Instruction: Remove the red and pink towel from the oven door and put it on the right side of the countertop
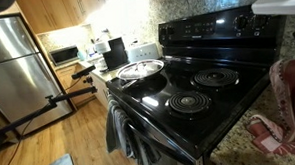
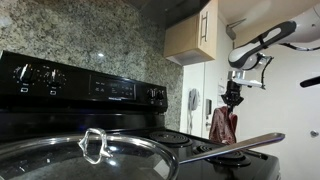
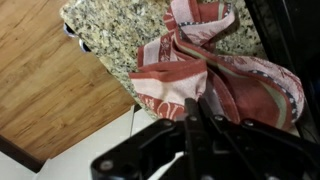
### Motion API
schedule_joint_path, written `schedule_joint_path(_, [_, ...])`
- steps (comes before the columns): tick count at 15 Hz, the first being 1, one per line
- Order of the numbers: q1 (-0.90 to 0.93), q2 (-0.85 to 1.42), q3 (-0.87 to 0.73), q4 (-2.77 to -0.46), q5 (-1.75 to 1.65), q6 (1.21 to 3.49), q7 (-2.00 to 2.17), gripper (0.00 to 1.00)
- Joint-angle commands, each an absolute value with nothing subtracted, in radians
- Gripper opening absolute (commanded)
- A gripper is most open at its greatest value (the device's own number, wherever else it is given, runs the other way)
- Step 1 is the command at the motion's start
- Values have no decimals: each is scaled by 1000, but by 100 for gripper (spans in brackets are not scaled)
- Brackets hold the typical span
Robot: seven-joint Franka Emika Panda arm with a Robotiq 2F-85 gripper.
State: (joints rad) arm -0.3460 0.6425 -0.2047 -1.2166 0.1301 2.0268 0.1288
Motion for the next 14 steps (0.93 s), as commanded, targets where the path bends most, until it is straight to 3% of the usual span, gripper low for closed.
schedule_joint_path(1, [-346, 679, -204, -1190, 131, 1990, 143, 1])
schedule_joint_path(11, [-339, 748, -197, -1227, 122, 2003, 115, 1])
schedule_joint_path(12, [-336, 755, -198, -1224, 116, 1998, 113, 31])
schedule_joint_path(13, [-339, 760, -192, -1221, 121, 1992, 102, 32])
schedule_joint_path(14, [-337, 762, -190, -1218, 120, 1991, 99, 39])
